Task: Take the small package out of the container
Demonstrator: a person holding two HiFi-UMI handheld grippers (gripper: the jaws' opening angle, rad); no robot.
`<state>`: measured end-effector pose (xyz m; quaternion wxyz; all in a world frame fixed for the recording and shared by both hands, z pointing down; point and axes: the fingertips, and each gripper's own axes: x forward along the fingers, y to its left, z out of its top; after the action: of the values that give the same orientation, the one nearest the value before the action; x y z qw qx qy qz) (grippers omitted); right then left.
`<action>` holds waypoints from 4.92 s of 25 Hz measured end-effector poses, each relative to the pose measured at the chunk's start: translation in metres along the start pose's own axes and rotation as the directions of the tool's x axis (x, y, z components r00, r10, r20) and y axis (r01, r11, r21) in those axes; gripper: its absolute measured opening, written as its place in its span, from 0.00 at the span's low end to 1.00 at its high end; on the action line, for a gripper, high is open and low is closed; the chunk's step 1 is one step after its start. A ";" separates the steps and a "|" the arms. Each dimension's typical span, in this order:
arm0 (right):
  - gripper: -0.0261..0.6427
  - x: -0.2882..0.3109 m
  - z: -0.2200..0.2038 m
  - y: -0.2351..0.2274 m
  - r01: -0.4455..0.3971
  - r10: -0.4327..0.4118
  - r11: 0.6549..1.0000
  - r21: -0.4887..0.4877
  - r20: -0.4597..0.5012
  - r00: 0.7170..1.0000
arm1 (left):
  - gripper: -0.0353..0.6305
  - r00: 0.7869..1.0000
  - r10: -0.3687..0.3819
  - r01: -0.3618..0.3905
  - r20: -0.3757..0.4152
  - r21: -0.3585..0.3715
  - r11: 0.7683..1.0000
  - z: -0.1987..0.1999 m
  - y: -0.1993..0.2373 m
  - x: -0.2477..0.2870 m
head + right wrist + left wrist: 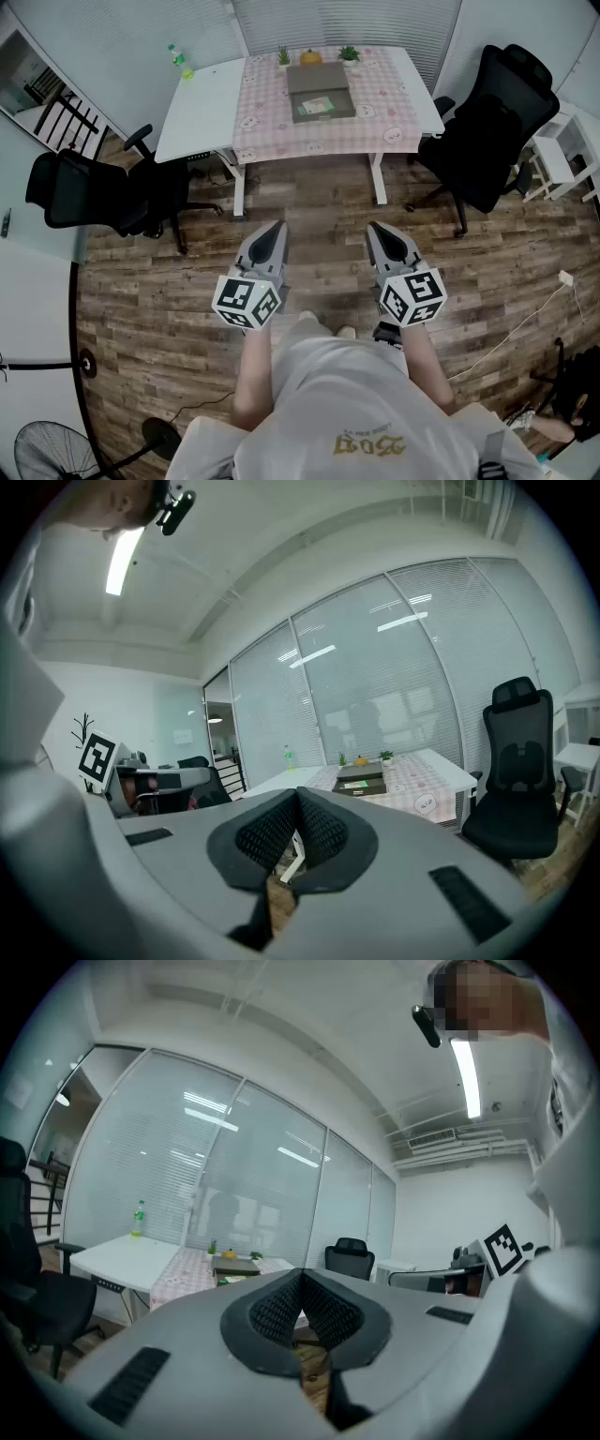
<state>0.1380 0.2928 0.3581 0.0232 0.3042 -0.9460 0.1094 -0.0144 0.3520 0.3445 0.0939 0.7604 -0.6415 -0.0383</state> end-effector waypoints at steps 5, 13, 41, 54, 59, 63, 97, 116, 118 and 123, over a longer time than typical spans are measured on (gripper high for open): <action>0.06 -0.005 -0.001 0.008 -0.008 0.008 1.000 -0.016 -0.005 1.000 | 0.07 0.999 -0.035 0.035 0.006 -0.086 0.996 -0.001 -0.001 -0.006; 0.36 -0.013 0.008 0.004 -0.060 0.060 0.998 -0.015 0.035 0.998 | 0.52 0.997 -0.067 0.070 0.035 -0.092 0.993 0.004 -0.014 0.010; 0.59 0.317 0.040 -0.216 0.092 -0.090 0.996 0.021 -0.083 0.992 | 0.70 0.957 -0.233 0.216 -0.171 -0.112 0.970 0.006 0.205 0.390; 0.60 0.394 0.034 -0.264 0.175 -0.168 0.983 0.045 -0.129 0.977 | 0.72 0.905 -0.322 0.313 -0.279 -0.079 0.947 -0.010 0.262 0.477; 0.60 0.392 0.035 -0.271 0.198 -0.191 0.979 0.048 -0.122 0.974 | 0.72 0.891 -0.346 0.340 -0.295 -0.073 0.938 -0.013 0.257 0.485; 0.60 0.394 0.033 -0.275 0.197 -0.189 0.979 0.054 -0.121 0.974 | 0.72 0.872 -0.356 0.365 -0.337 -0.037 0.930 -0.020 0.253 0.490; 0.60 0.419 -0.032 -0.353 0.180 -0.139 0.970 0.162 -0.234 0.962 | 0.74 0.595 -0.275 0.468 -0.755 0.047 0.882 -0.151 0.258 0.544; 0.59 0.421 -0.054 -0.377 0.229 -0.166 0.949 0.216 -0.276 0.947 | 0.70 0.474 -0.158 0.562 -0.866 0.159 0.812 -0.193 0.258 0.552; 0.59 0.423 -0.054 -0.378 0.229 -0.165 0.949 0.216 -0.279 0.946 | 0.68 0.464 -0.157 0.571 -0.872 0.158 0.806 -0.195 0.258 0.551; 0.59 0.426 -0.055 -0.378 0.221 -0.156 0.951 0.214 -0.285 0.946 | 0.61 0.448 -0.153 0.587 -0.881 0.161 0.793 -0.199 0.257 0.550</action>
<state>0.0094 -0.2368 0.5322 0.1225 0.3771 -0.8800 0.2616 -0.1316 -0.2109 0.6233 0.1986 0.8076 -0.3185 0.4549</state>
